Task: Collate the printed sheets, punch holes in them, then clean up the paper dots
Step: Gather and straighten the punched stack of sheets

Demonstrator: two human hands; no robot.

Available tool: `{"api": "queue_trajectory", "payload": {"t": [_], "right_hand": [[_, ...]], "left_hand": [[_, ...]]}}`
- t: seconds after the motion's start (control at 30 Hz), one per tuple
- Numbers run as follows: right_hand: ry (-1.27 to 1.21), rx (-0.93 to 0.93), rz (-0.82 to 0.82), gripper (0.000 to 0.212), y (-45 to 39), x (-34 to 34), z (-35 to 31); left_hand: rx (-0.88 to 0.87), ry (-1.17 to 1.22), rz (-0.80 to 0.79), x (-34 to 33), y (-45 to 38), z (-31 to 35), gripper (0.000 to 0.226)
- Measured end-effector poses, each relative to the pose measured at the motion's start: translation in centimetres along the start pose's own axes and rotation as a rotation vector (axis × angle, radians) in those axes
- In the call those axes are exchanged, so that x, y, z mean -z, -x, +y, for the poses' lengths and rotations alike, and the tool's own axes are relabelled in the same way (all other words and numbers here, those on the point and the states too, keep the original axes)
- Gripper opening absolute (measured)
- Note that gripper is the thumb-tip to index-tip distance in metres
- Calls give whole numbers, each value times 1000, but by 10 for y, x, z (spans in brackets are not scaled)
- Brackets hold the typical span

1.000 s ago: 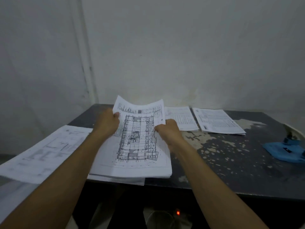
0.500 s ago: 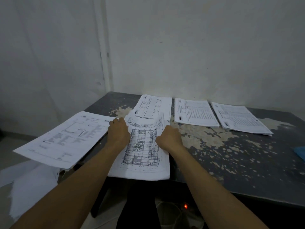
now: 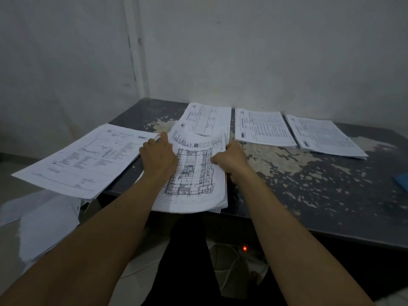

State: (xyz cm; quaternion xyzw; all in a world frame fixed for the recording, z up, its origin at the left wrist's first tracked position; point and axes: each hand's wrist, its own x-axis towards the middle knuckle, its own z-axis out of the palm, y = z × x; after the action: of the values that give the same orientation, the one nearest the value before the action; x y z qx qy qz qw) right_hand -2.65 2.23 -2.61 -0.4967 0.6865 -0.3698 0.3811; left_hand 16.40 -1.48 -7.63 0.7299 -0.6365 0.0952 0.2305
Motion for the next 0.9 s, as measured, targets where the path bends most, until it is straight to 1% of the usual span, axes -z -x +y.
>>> {"api": "queue_trajectory", "payload": {"t": [0.03, 0.07, 0.1, 0.17, 0.27, 0.33, 0.43, 0.5, 0.53, 0.57, 0.6, 0.67, 0.7, 0.73, 0.83, 0.9], "right_hand": [[-4, 4, 9, 70, 0, -3, 0], [-15, -3, 19, 74, 2, -5, -1], [-29, -18, 32, 72, 1, -6, -1], [-86, -61, 39, 57, 0, -3, -4], [-292, -124, -45, 29, -4, 7, -6], [-365, -163, -116, 24, -6, 14, -6], [-314, -177, -182, 35, -8, 20, -4], [-276, -173, -195, 50, -7, 21, -1], [-270, -159, -195, 58, -7, 20, 1], [-279, -125, -193, 60, -7, 20, 2], [-293, -65, -190, 55, -4, 18, 5], [-274, 60, -169, 35, 3, 13, 11], [-254, 116, -151, 30, 8, 10, 14], [-246, 161, -142, 29, 13, 8, 18], [-304, 163, -188, 35, 18, 9, 30], [-314, 154, -203, 37, 19, 15, 33]], "left_hand": [[8, -5, -4, 0, 0, 1, 46], [15, -6, -8, -1, 0, 1, 47], [20, 1, -9, -1, 0, 2, 47], [14, 24, 1, -1, 1, 2, 45], [-12, 30, 18, 0, 2, 2, 41], [-20, 27, 19, 1, 2, 2, 40], [-36, 30, 32, 3, 2, 2, 36], [-52, 50, 48, 3, 2, 2, 33], [-57, 56, 52, 4, 2, 2, 32], [-61, 55, 55, 4, 2, 3, 31], [-66, 48, 54, 5, 2, 3, 31], [-80, 27, 51, 5, 2, 3, 34], [-87, 28, 56, 5, 2, 3, 35], [-91, 40, 64, 5, 3, 3, 34], [-92, 92, 95, 5, 5, 5, 29], [-57, 160, 104, 7, 3, 6, 28]]}}
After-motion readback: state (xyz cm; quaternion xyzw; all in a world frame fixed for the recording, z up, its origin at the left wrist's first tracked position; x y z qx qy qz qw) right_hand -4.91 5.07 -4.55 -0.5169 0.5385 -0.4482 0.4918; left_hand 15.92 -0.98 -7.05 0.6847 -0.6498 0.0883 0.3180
